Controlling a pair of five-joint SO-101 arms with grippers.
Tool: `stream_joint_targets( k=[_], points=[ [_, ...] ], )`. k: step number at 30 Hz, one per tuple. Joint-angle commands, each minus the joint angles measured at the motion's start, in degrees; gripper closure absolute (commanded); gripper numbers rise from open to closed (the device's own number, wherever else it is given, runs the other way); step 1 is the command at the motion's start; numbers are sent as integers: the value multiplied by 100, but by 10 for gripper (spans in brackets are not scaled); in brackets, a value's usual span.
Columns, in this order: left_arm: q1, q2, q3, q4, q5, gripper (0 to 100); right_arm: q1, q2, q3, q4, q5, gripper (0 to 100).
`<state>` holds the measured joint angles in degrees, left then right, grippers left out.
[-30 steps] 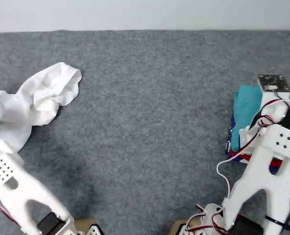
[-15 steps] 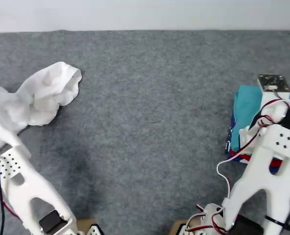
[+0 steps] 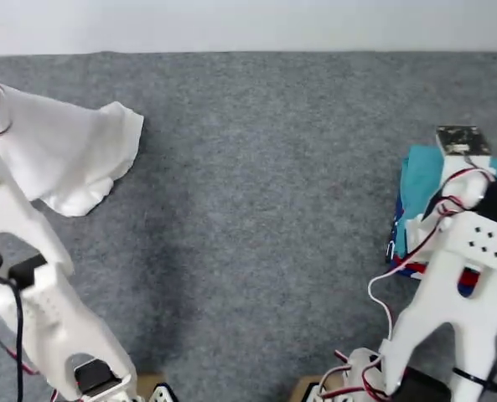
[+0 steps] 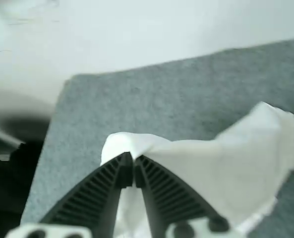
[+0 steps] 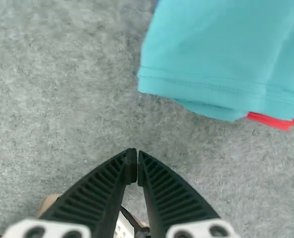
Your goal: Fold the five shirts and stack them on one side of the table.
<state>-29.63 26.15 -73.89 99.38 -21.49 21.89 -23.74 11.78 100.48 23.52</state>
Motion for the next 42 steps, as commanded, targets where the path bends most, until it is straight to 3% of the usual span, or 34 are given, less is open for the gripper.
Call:
stream_joint_targets(
  k=[1, 11, 21, 26, 30, 32, 42],
  points=[
    [114, -1451, 1763, 132, -431, 996, -374, -207, -70, 189, -44, 990],
    [-202, -5354, 8092, 105, -2919, 996, -1912, -154, -70, 180, -44, 990],
    [-862, -8809, 11943, 114, -4624, 995, -2149, -145, -70, -435, -44, 990],
    [-1020, -10215, 12505, 114, -4580, 978, -2149, -145, -62, -514, -44, 990],
    [-1020, -10743, 12374, 105, -3903, 840, -2149, -136, -26, -637, -44, 990],
    [-1020, -10760, 12233, 105, -3508, 788, -2149, -136, -35, -673, -44, 990],
    [-1099, -9486, 11284, 114, -2963, 786, -2264, -136, -35, -646, -44, 990]
  ],
)
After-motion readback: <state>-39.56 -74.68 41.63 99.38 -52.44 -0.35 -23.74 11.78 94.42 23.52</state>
